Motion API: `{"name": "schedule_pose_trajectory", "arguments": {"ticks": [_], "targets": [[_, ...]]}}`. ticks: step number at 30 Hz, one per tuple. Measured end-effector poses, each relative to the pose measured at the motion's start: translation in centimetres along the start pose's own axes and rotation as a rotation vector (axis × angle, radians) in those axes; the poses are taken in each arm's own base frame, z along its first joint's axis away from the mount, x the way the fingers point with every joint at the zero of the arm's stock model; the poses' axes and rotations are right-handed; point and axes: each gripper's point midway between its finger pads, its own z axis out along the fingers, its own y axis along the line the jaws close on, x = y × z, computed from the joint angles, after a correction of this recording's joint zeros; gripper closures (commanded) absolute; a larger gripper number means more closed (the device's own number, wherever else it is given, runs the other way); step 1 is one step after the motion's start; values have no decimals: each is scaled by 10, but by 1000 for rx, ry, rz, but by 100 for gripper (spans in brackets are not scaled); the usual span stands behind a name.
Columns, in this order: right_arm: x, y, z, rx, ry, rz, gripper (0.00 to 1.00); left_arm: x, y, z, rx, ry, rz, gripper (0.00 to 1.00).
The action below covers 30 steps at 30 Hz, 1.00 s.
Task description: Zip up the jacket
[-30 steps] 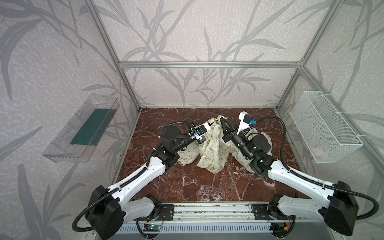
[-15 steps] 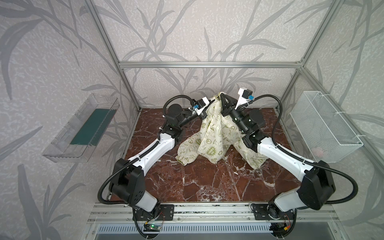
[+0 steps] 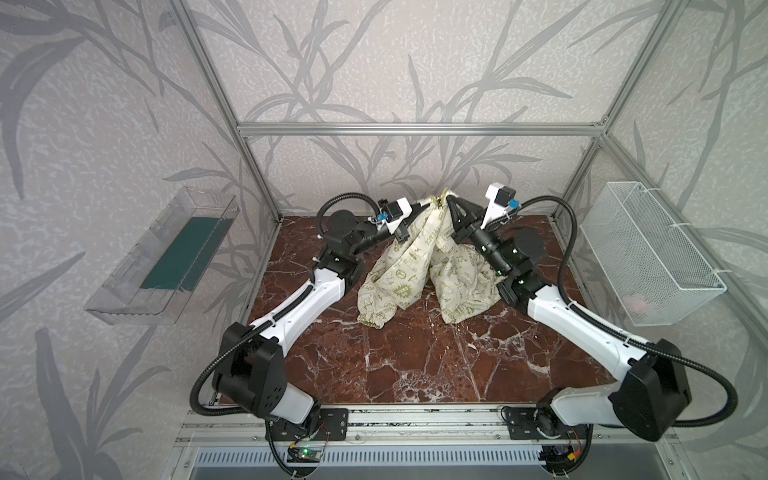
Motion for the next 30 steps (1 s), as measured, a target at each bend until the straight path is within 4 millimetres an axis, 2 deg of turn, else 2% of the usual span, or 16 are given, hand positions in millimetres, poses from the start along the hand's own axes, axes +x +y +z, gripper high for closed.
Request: {"name": "schedule_pose_trajectory", "arguments": {"ticks": [3,6,9,11,15,23,25,30], "targets": [[54,-6,-34,33,104,56,100,44,-43,-22,53,78,-172,100],[103,-12,-67,68,184,126,100,75,-91,-41,116,156,-298,100],[151,-13,-99,85,261,205,100,91,-135,-60,171,232,-378,100],[169,-6,-113,78,291,249,100,99,-154,-73,183,272,-413,100],[183,2,-125,73,297,312,100,109,-165,-87,163,315,-463,100],[198,-7,-137,133,336,338,100,141,-168,-87,128,390,-574,100],[198,-8,-139,144,349,336,93,144,-168,-86,126,396,-604,100],[189,-13,-143,174,333,323,91,142,-168,-83,131,389,-651,100]]}}
